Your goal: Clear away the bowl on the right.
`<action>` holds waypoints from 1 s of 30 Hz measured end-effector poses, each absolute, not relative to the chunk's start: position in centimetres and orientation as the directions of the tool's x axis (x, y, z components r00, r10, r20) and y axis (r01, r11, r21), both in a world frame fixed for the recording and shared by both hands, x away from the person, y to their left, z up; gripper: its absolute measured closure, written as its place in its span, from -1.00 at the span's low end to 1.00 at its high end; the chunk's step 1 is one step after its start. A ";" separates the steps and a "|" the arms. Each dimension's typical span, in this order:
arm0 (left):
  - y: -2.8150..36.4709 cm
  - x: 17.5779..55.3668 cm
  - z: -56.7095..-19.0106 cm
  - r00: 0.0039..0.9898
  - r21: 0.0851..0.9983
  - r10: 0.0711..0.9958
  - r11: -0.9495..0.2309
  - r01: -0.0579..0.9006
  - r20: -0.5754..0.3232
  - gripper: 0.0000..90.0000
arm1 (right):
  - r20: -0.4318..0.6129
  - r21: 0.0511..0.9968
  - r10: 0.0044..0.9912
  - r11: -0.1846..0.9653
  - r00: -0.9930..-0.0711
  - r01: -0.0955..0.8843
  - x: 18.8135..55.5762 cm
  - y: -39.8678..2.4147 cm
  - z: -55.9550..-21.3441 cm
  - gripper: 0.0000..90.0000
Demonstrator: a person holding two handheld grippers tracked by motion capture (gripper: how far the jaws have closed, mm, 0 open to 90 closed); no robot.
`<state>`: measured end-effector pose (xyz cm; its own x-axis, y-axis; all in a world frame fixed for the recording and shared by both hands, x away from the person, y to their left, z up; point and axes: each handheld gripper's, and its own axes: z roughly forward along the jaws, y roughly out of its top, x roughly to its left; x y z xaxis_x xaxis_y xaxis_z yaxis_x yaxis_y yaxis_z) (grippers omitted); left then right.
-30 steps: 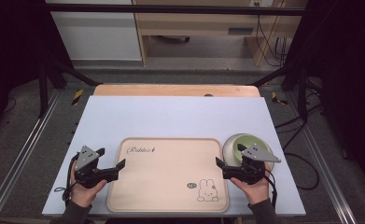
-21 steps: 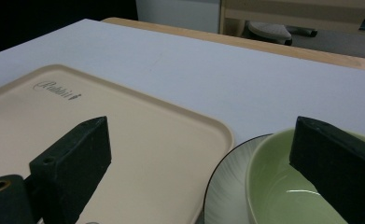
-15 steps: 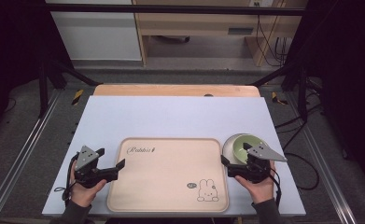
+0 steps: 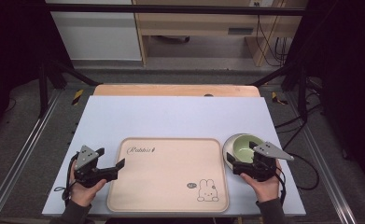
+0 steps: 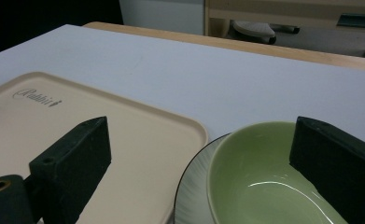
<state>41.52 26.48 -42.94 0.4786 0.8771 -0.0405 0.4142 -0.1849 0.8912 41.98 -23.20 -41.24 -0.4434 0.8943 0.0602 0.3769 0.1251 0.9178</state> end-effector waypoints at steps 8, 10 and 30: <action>26.6 41.5 -42.9 0.479 0.893 0.877 -0.184 0.411 -0.039 -0.75 | 0.068 0.919 0.908 0.104 -0.414 0.380 41.9 -24.1 -40.8 -0.87; 26.5 41.5 -42.9 0.479 0.893 0.877 -0.186 0.410 -0.037 -0.75 | 0.066 0.918 0.910 0.105 -0.408 0.382 42.0 -24.4 -40.8 -0.86; 26.7 41.5 -43.0 0.478 0.894 0.878 -0.186 0.409 -0.036 -0.76 | 0.059 0.909 0.939 0.090 -0.339 0.407 42.1 -26.2 -40.6 -0.81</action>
